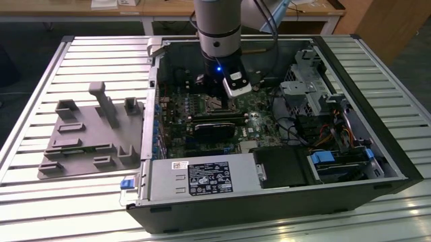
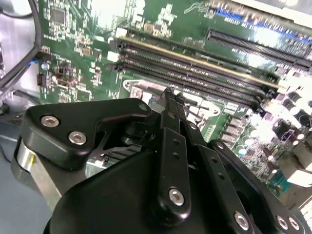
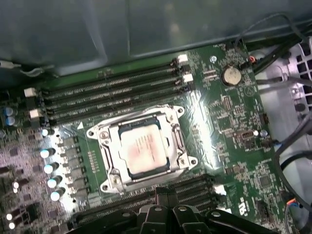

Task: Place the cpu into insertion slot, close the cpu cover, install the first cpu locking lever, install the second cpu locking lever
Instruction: 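Install the second cpu locking lever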

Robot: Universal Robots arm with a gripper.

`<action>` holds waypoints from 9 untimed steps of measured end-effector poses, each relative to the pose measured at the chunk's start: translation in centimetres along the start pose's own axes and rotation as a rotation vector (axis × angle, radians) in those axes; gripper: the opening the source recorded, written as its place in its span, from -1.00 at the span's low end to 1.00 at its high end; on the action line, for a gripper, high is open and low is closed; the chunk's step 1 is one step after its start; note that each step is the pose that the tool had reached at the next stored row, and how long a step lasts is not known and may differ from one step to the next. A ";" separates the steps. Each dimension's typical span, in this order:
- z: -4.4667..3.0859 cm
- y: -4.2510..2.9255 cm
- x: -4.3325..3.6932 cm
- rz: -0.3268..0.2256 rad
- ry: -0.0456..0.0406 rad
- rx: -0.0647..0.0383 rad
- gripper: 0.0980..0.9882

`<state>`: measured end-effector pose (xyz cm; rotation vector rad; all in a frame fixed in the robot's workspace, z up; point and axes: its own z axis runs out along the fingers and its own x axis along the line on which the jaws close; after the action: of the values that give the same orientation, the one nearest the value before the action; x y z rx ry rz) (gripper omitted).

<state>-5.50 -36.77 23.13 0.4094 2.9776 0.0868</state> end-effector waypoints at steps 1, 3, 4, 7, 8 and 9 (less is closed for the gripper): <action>-0.01 -0.15 -0.04 0.000 0.0001 0.000 -0.99; -0.01 -0.27 -0.08 0.000 0.0001 0.000 -0.99; -0.01 -0.27 -0.08 0.000 0.0000 0.000 -0.99; -0.01 -0.27 -0.08 0.000 0.0000 0.000 -0.99; -0.01 -0.27 -0.08 0.000 0.0011 0.000 -0.99; 0.00 -0.27 -0.08 0.000 0.0082 0.002 -0.99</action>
<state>-5.49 -37.06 23.12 0.4105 2.9860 0.0855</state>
